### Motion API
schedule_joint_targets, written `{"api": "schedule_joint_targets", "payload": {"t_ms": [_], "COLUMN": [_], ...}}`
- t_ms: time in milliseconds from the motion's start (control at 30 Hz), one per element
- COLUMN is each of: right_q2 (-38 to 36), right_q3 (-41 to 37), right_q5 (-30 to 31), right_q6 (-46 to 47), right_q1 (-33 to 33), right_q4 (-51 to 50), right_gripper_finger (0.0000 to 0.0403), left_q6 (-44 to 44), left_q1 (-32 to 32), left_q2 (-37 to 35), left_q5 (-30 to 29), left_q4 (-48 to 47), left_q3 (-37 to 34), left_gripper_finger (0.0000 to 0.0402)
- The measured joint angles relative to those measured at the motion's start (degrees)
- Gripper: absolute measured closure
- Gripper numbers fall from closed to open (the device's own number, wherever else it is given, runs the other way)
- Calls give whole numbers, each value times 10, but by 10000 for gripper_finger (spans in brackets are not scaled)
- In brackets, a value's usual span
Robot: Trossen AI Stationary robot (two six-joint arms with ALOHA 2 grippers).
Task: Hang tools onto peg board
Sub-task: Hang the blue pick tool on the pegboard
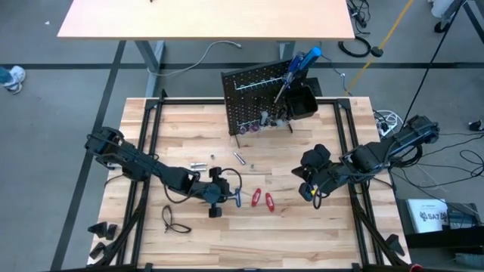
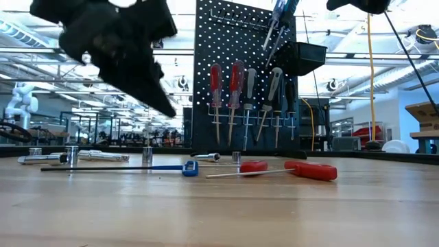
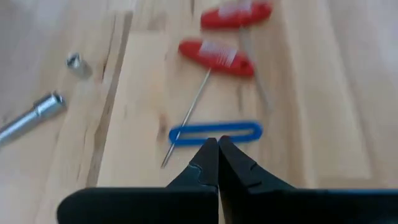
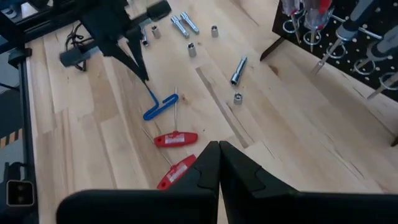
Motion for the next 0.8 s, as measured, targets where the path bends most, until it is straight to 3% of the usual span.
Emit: {"api": "schedule_joint_targets", "payload": {"t_ms": [167, 567, 800], "right_q2": [14, 17, 17], "right_q3": [0, 0, 0], "right_q5": [-3, -6, -21], "right_q6": [-11, -27, -35], "right_q1": [-7, -8, -12], "right_q4": [19, 22, 19], "right_gripper_finger": [403, 403, 403], "left_q6": [4, 16, 32], "left_q1": [6, 22, 23], "left_q2": [15, 65, 84], "left_q5": [18, 55, 56], "left_q4": [1, 33, 59], "left_q3": [0, 0, 0], "left_gripper_finger": [379, 252, 240]}}
